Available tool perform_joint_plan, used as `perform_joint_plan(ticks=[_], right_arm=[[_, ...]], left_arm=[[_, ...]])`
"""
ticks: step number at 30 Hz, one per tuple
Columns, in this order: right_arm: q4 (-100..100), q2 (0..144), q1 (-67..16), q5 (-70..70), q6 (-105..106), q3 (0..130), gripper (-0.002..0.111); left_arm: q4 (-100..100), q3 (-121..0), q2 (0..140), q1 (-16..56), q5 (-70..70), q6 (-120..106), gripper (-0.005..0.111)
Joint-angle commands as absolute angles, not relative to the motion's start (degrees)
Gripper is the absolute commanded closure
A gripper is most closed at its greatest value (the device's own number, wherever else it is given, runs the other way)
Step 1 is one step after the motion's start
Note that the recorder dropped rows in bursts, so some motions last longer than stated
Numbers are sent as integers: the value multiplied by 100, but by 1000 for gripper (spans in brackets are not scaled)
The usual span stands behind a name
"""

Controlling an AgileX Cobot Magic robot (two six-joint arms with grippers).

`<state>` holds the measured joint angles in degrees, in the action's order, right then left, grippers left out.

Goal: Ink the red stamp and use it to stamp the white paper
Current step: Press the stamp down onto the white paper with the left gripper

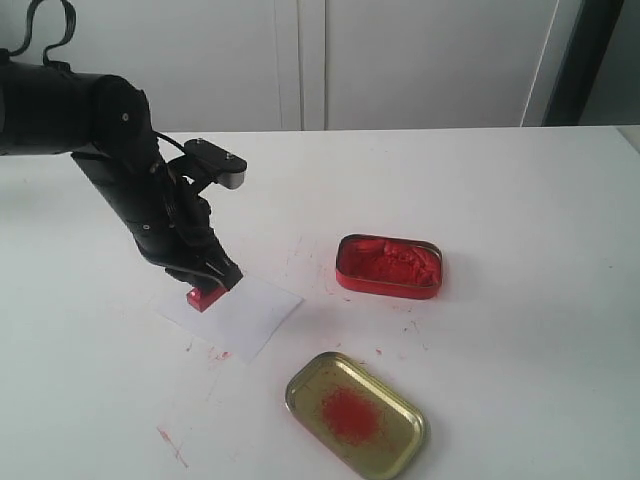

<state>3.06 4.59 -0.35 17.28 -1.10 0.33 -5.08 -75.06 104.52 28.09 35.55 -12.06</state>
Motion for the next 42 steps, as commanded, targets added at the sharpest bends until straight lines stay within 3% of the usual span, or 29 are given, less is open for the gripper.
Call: perform_joint_plan(ticks=[1, 25, 42], right_arm=[[303, 450, 0, 1658, -125, 0, 108], [303, 450, 0, 1658, -125, 0, 108], [303, 450, 0, 1658, -240, 0, 108]], left_arm=[[-596, -7460, 10405, 2806, 3460, -1220, 107], [-848, -7538, 11251, 2806, 2815, -1385, 107], [-848, -7538, 11890, 2806, 3202, -1388, 107]])
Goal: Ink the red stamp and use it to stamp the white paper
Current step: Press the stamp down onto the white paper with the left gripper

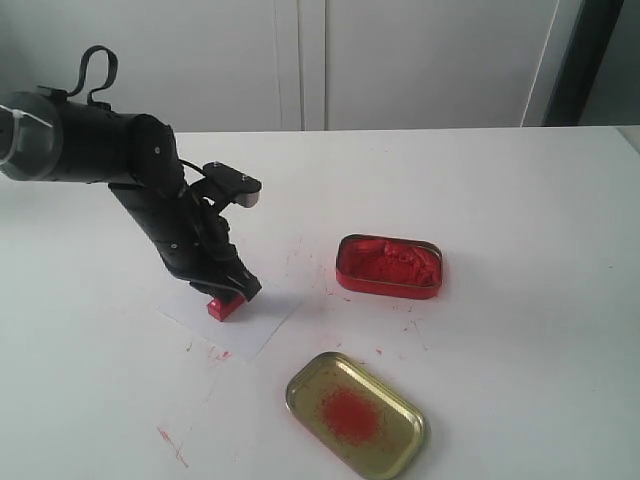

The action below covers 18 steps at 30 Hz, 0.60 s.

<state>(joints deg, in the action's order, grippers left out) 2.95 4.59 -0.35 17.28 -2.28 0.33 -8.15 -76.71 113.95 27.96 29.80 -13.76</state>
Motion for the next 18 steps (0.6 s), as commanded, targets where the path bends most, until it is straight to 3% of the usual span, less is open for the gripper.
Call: perform_joint_plan(ticks=[1, 18], right_arm=[[303, 450, 0, 1658, -240, 0, 108], [303, 450, 0, 1658, -240, 0, 108]], left_arm=[[-848, -7538, 11928, 2806, 3218, -1388, 107], [-848, -7538, 12037, 2806, 3284, -1388, 107]])
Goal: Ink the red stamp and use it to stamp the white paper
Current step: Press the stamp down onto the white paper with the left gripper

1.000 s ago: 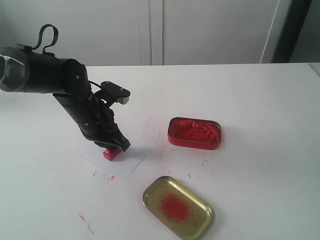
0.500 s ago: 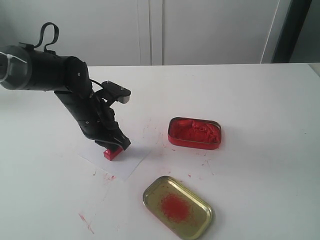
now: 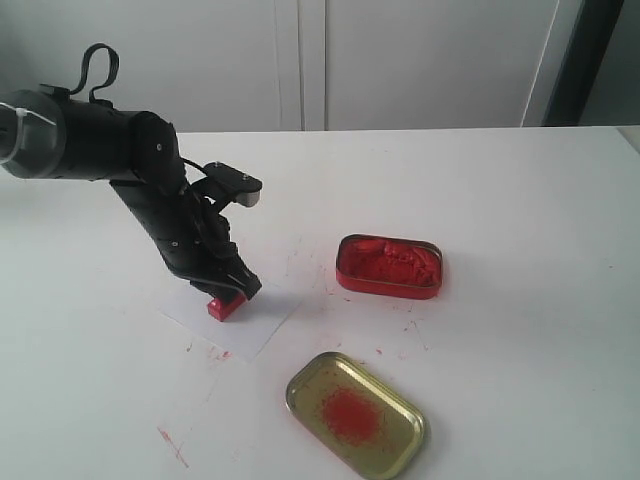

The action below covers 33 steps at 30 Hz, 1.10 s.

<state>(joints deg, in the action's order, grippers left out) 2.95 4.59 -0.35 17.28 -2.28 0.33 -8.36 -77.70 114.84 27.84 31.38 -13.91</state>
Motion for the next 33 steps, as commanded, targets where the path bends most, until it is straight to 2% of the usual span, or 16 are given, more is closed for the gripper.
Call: perform_joint_plan(ticks=[1, 33], right_arm=[[303, 450, 0, 1658, -240, 0, 108], [303, 450, 0, 1658, -240, 0, 108]], left_arm=[[-848, -7538, 12037, 2806, 3284, -1388, 107], [-848, -7547, 11085, 2806, 3258, -1388, 107]])
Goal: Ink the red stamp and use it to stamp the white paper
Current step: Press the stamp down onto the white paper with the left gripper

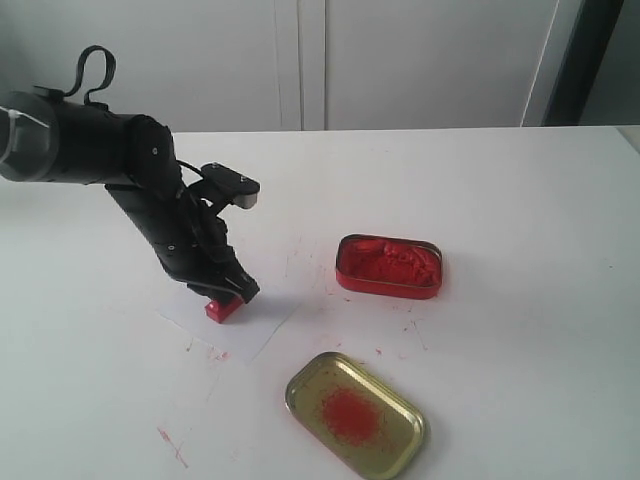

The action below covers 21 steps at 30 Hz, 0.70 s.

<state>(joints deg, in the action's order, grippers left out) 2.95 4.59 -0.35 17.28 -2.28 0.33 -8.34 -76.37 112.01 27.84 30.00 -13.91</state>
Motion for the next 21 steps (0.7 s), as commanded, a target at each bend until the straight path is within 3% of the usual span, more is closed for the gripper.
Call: perform_joint_plan(ticks=[1, 21], right_arm=[[303, 450, 0, 1658, -240, 0, 108], [303, 450, 0, 1658, -240, 0, 108]], left_arm=[[-848, -7547, 11059, 2806, 3258, -1388, 107], [-848, -7547, 10783, 2806, 3078, -1388, 107]])
